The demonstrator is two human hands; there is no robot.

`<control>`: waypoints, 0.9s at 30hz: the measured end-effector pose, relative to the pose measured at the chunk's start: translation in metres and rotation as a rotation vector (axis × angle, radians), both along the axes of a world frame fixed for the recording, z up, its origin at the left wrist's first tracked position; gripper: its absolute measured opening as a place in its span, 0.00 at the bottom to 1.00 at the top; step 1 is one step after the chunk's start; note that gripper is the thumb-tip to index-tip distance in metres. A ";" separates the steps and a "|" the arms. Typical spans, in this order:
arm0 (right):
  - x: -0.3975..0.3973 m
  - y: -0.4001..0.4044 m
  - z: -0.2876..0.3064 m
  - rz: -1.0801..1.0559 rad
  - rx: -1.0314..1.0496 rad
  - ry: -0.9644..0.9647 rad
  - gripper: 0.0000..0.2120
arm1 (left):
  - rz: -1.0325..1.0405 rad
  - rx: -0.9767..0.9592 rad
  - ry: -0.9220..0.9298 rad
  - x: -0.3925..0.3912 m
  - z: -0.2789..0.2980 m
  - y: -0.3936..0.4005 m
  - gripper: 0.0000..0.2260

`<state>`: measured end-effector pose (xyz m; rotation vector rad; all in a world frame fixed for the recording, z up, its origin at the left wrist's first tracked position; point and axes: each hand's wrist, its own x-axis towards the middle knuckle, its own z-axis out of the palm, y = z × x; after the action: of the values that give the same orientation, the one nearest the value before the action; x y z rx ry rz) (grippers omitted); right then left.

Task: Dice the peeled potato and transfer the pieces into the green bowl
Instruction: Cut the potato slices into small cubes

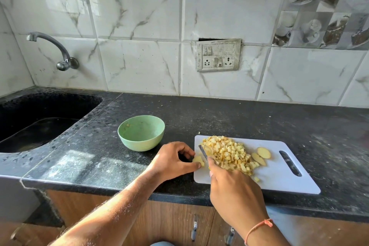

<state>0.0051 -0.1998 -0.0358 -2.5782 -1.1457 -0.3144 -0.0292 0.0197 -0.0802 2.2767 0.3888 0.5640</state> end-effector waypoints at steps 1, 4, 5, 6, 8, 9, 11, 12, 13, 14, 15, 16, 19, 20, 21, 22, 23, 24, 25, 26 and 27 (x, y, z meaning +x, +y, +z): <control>-0.002 0.000 0.000 0.002 0.001 0.008 0.25 | 0.008 0.002 -0.001 0.000 0.000 0.000 0.14; -0.005 0.001 -0.001 0.005 -0.016 0.019 0.26 | 0.011 0.012 0.008 0.000 0.001 0.000 0.12; -0.005 0.001 -0.002 0.007 -0.028 0.021 0.27 | 0.008 0.016 0.009 0.000 0.001 0.000 0.12; -0.006 0.000 -0.003 0.007 -0.044 0.021 0.27 | 0.006 0.019 0.010 0.000 0.001 0.000 0.11; -0.006 0.000 -0.005 0.008 -0.069 0.017 0.28 | 0.003 0.027 0.008 0.000 0.001 0.000 0.10; -0.007 0.000 -0.005 0.008 -0.079 0.014 0.28 | 0.000 0.029 0.008 0.000 0.002 0.000 0.09; -0.009 0.003 -0.006 0.015 -0.104 0.010 0.28 | -0.002 0.031 0.005 0.000 0.001 0.000 0.09; -0.010 0.005 -0.006 0.019 -0.117 0.015 0.29 | -0.003 0.029 0.006 0.000 0.001 0.000 0.09; -0.011 0.008 -0.006 0.021 -0.128 0.020 0.29 | -0.003 0.027 0.007 0.000 0.001 0.001 0.09; -0.010 0.011 -0.005 0.020 -0.136 0.021 0.29 | -0.005 0.026 0.011 0.000 0.001 0.002 0.09; -0.009 0.014 -0.004 0.019 -0.142 0.021 0.29 | -0.009 0.028 0.017 0.001 0.000 0.003 0.09; -0.008 0.016 -0.004 0.019 -0.147 0.022 0.29 | -0.012 0.031 0.022 0.001 0.000 0.004 0.09; -0.002 0.018 -0.003 0.033 -0.172 0.044 0.29 | -0.014 0.033 0.033 0.002 -0.001 0.004 0.09; -0.001 0.017 -0.003 0.040 -0.181 0.050 0.29 | -0.007 0.029 0.041 0.002 -0.001 0.004 0.09; -0.002 0.014 -0.002 0.050 -0.190 0.053 0.29 | 0.000 0.025 0.046 0.001 -0.002 0.005 0.09; -0.003 0.010 -0.002 0.060 -0.197 0.051 0.29 | 0.003 0.022 0.051 0.002 -0.002 0.004 0.09; -0.004 0.005 -0.002 0.072 -0.202 0.047 0.29 | 0.005 0.021 0.054 0.001 -0.003 0.004 0.09; -0.007 0.000 -0.001 0.085 -0.207 0.045 0.29 | 0.005 0.020 0.056 0.001 -0.002 0.004 0.09; -0.010 -0.007 -0.001 0.093 -0.215 0.045 0.29 | 0.003 0.017 0.056 0.002 -0.002 0.003 0.09; -0.013 -0.013 -0.001 0.097 -0.227 0.048 0.29 | 0.000 0.014 0.056 0.002 -0.002 0.004 0.09; -0.016 -0.019 0.000 0.095 -0.244 0.051 0.29 | 0.000 0.014 0.057 0.001 -0.003 0.003 0.10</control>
<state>-0.0105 -0.2190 -0.0355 -2.7076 -1.3575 -0.0912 -0.0278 0.0232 -0.0827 2.3101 0.4138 0.5039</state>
